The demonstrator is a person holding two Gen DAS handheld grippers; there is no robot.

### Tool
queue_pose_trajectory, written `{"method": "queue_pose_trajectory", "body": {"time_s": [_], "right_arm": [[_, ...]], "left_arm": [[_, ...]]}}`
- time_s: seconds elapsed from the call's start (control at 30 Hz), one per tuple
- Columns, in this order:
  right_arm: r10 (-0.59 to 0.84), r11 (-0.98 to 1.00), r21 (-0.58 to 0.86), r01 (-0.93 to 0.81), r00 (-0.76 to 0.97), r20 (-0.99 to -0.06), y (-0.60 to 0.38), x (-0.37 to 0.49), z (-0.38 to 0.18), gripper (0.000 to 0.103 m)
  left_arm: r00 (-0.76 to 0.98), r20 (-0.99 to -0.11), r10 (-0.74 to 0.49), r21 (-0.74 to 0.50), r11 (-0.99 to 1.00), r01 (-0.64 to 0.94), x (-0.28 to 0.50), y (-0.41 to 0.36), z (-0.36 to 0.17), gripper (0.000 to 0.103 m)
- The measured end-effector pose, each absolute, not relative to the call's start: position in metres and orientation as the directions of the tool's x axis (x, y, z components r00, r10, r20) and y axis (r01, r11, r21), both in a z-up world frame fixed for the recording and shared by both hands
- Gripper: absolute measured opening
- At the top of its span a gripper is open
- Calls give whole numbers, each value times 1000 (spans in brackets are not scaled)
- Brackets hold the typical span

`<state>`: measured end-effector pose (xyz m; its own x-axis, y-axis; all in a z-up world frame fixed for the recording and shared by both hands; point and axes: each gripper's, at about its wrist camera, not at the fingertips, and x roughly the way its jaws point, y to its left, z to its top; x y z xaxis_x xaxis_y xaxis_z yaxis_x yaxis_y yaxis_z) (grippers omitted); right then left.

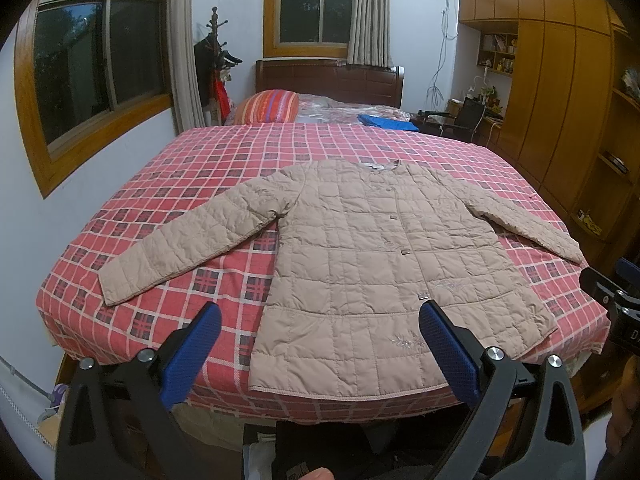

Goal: Fold large clothes

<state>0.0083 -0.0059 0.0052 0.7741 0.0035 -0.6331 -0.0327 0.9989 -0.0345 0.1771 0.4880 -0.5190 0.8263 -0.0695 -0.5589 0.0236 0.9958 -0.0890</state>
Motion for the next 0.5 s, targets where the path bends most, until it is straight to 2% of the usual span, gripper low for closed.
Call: {"method": "queue_pose_trajectory", "body": {"time_s": [0.5], "right_arm": [[-20, 998, -53, -17, 778, -628, -4, 14, -8, 101]], "left_arm": [[808, -581, -99, -124, 992, 33, 191, 493, -533, 99]]}}
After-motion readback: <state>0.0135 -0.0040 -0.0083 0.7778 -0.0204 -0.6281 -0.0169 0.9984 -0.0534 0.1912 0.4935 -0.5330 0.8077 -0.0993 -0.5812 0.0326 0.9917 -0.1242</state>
